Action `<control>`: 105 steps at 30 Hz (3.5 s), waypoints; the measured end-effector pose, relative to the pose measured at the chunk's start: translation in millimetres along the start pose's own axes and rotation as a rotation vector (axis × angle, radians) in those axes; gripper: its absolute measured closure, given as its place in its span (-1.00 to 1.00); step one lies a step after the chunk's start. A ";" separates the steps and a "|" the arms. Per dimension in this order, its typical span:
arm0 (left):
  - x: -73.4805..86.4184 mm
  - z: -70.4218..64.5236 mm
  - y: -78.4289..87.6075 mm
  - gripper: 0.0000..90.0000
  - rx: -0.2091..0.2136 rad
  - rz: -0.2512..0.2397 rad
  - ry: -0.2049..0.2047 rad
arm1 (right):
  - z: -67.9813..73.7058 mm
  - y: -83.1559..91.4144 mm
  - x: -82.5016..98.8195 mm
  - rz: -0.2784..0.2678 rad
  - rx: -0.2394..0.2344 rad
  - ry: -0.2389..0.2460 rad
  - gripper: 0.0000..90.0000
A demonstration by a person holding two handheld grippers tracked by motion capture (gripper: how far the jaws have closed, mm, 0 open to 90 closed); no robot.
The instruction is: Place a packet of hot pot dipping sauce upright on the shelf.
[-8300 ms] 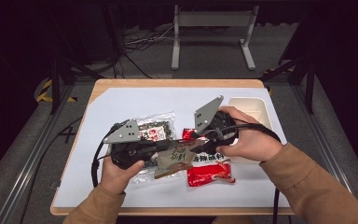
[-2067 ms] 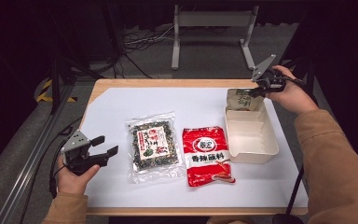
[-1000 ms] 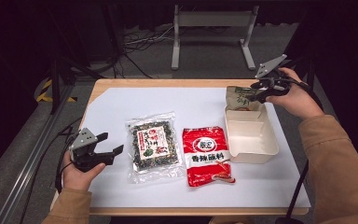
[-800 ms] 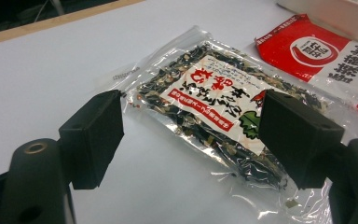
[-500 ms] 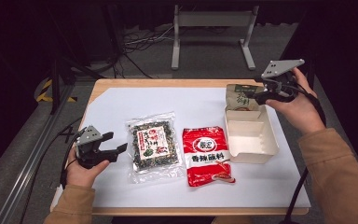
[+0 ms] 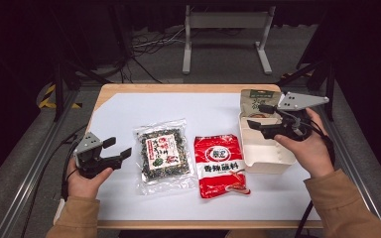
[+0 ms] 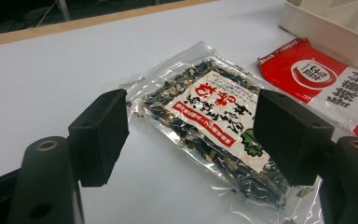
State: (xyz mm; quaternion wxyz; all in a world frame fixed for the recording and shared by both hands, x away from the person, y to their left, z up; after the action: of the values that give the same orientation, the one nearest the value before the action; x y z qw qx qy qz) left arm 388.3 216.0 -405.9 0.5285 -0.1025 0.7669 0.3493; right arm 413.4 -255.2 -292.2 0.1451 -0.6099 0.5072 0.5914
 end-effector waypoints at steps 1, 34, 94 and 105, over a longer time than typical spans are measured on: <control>0.0 0.0 0.0 -0.39 0.000 0.000 0.000 | 3.5 0.5 2.4 0.001 -0.009 -0.012 -0.20; -11.4 -3.9 -7.7 -0.44 0.040 0.036 0.012 | 68.2 -12.5 47.4 -0.059 -0.124 -0.039 -0.11; -62.0 -53.7 -195.8 -0.25 0.284 0.148 -0.004 | 53.9 42.2 90.9 -0.046 -0.077 -0.059 -0.10; -46.0 -39.7 -224.8 -0.15 0.231 0.258 0.059 | 53.9 42.2 91.1 -0.047 -0.084 -0.063 -0.10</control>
State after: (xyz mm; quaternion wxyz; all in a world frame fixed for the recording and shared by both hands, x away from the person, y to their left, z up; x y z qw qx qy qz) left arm 496.6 15.4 -453.5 0.4649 0.0477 0.8239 0.3207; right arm 329.6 -272.8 -367.4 0.1492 -0.6084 0.4628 0.6272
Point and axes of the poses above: each handheld gripper's, and its own axes: y roughly backward along the jaws, x roughly out of its underside, z roughly to its left, the point moved 4 cm from there along -y, roughly forward along the jaws, and after that the axes turned 13 degrees about x, right-handed, at the moved point
